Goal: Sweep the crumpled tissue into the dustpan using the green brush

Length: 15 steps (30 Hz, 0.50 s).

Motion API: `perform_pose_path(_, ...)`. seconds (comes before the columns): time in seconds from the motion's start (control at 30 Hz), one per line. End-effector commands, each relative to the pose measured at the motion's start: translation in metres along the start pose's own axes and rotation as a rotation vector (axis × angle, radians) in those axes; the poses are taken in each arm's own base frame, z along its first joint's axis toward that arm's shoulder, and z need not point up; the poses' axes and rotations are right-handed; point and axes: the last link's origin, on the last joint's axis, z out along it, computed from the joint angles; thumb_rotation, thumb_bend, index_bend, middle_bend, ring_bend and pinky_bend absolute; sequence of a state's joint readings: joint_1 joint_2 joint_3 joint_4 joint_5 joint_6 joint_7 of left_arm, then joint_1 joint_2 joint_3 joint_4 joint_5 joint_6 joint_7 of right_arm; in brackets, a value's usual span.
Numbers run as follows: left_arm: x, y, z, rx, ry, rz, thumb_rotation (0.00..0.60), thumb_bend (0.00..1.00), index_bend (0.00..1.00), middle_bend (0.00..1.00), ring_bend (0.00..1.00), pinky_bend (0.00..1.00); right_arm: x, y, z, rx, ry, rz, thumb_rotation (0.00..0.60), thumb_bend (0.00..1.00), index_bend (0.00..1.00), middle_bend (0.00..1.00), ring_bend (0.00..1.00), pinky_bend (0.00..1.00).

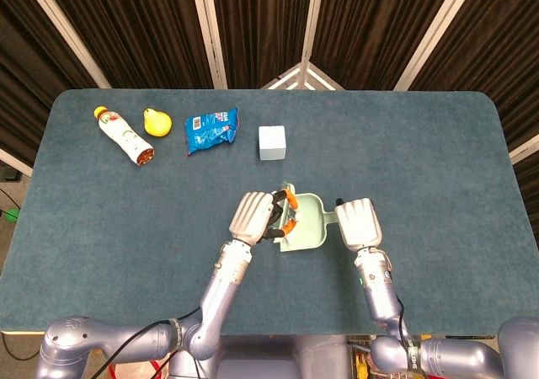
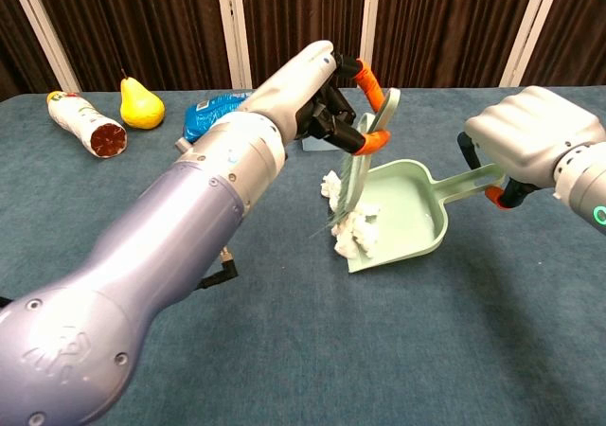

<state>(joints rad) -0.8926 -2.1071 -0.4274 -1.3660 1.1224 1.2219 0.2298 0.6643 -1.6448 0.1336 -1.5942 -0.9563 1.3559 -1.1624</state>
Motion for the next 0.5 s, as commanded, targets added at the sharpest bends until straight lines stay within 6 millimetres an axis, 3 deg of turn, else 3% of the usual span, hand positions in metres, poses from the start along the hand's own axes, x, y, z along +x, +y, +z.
perform_pose_path(0.03,-0.002,0.003,0.001,-0.004,0.013,-0.024,0.6,0.59,0.76,1.0,1.0,1.0,0.0,0.001,-0.001,-0.003,0.0,0.004,0.6,0.47,0.59,0.82,0.84,0.82)
perform_pose_path(0.23,-0.003,0.009,0.006,-0.006,0.033,-0.093,0.6,0.58,0.75,1.0,1.0,1.0,0.002,0.004,0.0,-0.007,0.001,0.001,0.6,0.47,0.59,0.82,0.84,0.82)
perform_pose_path(0.5,0.021,0.005,0.006,-0.061,0.066,-0.168,0.6,0.58,0.75,1.0,1.0,1.0,0.002,0.01,0.001,-0.017,0.005,-0.001,0.6,0.47,0.59,0.82,0.84,0.82)
